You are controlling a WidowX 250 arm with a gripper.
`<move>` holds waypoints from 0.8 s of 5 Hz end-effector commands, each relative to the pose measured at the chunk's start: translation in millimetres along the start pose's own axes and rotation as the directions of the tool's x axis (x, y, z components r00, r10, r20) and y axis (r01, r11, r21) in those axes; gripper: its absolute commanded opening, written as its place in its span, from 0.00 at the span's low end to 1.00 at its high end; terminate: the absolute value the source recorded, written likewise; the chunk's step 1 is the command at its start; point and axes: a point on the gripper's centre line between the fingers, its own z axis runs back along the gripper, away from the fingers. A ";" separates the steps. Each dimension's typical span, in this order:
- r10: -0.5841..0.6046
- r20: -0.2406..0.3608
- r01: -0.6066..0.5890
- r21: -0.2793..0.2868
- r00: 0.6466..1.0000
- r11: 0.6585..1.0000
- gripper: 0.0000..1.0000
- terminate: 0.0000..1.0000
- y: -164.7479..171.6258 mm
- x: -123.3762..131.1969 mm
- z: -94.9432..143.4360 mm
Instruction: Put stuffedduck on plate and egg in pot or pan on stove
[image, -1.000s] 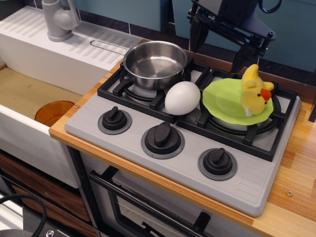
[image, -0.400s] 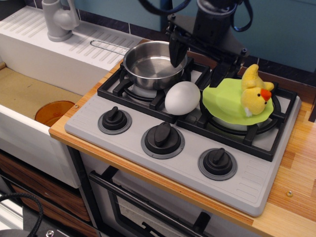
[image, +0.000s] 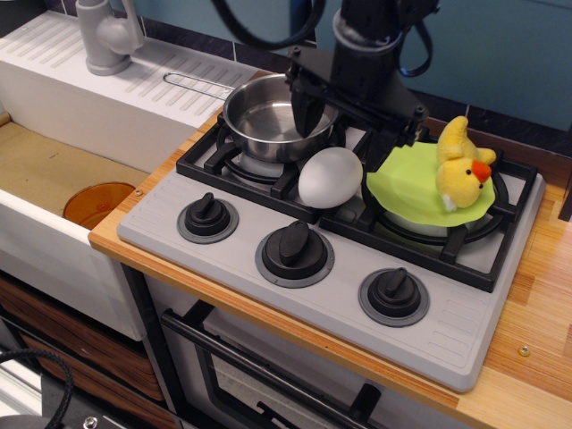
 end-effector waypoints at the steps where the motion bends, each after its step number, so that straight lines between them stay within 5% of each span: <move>1: 0.018 0.078 -0.017 -0.019 0.997 1.000 1.00 0.00 8.5 13.0 3.5; 4: 0.042 0.083 -0.041 -0.019 0.996 0.999 1.00 0.00 3.0 2.3 -13.8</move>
